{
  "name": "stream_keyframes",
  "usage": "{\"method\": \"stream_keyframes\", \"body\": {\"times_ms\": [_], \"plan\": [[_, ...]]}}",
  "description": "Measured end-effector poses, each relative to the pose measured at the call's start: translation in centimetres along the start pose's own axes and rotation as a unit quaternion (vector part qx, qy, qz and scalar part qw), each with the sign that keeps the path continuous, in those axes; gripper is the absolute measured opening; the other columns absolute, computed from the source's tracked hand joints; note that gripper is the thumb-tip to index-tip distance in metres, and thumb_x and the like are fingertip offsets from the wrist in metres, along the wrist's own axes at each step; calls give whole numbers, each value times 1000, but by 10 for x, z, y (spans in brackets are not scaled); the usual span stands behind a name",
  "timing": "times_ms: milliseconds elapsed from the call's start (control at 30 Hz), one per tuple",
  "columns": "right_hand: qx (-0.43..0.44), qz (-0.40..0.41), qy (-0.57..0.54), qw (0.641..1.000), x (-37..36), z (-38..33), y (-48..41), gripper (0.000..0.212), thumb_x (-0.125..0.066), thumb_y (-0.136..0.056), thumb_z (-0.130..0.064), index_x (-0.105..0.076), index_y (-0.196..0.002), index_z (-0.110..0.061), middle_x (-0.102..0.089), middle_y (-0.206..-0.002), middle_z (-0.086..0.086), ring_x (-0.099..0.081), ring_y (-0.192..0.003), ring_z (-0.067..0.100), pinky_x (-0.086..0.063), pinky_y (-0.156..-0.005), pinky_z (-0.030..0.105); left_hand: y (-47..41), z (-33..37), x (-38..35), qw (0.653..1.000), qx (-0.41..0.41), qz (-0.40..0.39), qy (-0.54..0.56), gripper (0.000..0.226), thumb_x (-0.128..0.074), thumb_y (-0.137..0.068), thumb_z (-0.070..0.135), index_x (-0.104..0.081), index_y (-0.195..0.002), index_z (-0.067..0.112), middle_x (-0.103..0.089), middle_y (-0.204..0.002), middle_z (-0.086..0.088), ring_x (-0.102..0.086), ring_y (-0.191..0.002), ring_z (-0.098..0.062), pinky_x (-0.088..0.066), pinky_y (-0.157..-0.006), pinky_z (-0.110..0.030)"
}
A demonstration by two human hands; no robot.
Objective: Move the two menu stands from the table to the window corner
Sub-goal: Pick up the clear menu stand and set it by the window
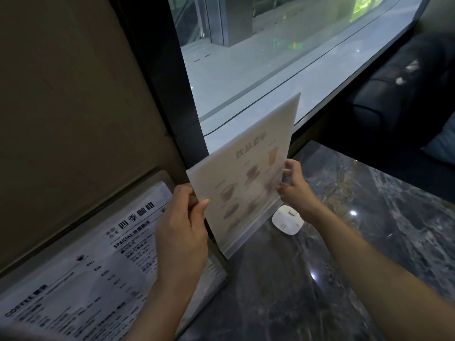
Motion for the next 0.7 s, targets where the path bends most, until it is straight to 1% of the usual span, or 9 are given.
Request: {"method": "stream_keyframes", "body": {"times_ms": [100, 167, 233, 333, 433, 467, 533, 600, 700], "plan": [[2, -4, 6, 1000, 1, 2, 0, 49, -50, -85, -1, -30, -115, -34, -49, -103, -10, -58, -89, 11, -46, -50, 9, 1, 2, 0, 1000, -8, 4, -1, 17, -55, -87, 15, -48, -90, 30, -59, -81, 13, -65, -77, -22, -58, -66, -53], [6, -3, 23, 1000, 3, 4, 1, 49, -52, -85, -6, -29, -114, -38, -48, -103, -13, -59, -96, 11, -50, -56, 11, 1, 3, 0, 1000, -13, 14, 1, 20, -56, -87, 13, -49, -95, 30, -61, -84, 10, -65, -80, -22, -58, -69, -52], [9, -3, 37, 999, 4, 4, 2, 49, -52, -85, -8, -28, -113, -40, -48, -103, -13, -58, -96, 9, -51, -59, 12, 2, 5, 1, 999, -22, 25, -4, 23, -58, -86, 12, -49, -99, 30, -62, -88, 7, -66, -82, -21, -58, -70, -50], [5, -5, 51, 999, 5, 4, 0, 52, -53, -84, -6, -28, -112, -41, -49, -103, -12, -58, -97, 10, -53, -60, 13, 2, 7, 2, 999, -31, 40, -17, 28, -61, -85, 11, -47, -102, 29, -57, -86, 15, -64, -79, -16, -58, -69, -44], [7, -12, 58, 998, 4, 5, 1, 57, -56, -83, -6, -26, -113, -45, -49, -106, -12, -57, -102, 14, -54, -75, 21, 1, 7, 3, 998, -27, 47, -20, 32, -62, -84, 11, -46, -107, 27, -59, -88, 12, -61, -77, -2, -55, -68, -25], [10, -13, 64, 998, 4, 5, 2, 60, -56, -82, -7, -26, -112, -48, -49, -107, -12, -56, -104, 15, -53, -80, 26, 2, 6, 2, 998, -22, 49, -17, 34, -62, -84, 12, -45, -108, 28, -58, -88, 16, -60, -76, 4, -52, -66, -15], [13, -15, 73, 997, 3, 5, 2, 64, -57, -80, -6, -25, -109, -53, -48, -109, -12, -55, -106, 16, -52, -85, 32, 2, 6, 2, 999, -3, 50, 5, 38, -64, -83, 11, -44, -108, 30, -53, -90, 28, -57, -81, 14, -47, -65, -4], [12, -22, 81, 996, 3, 4, 2, 68, -57, -79, -5, -24, -110, -56, -48, -110, -13, -54, -106, 14, -51, -82, 29, 1, 7, 3, 998, 4, 50, 33, 44, -65, -82, 8, -43, -108, 35, -52, -93, 29, -56, -86, 17, -44, -68, 0], [2, -45, 95, 994, 4, 0, 2, 73, -55, -79, -2, -22, -117, -56, -48, -109, -16, -52, -103, 3, -50, -72, 18, -3, 12, 5, 997, 7, 49, 63, 53, -66, -81, 6, -39, -105, 45, -53, -97, 27, -57, -91, 13, -46, -71, -3]]}}
Point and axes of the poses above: each hand's wrist, its own y-axis away from the middle knuckle, its own x-axis out of the back of the hand, z = x × y, the point moved 6 cm from there along -y, towards the middle knuckle
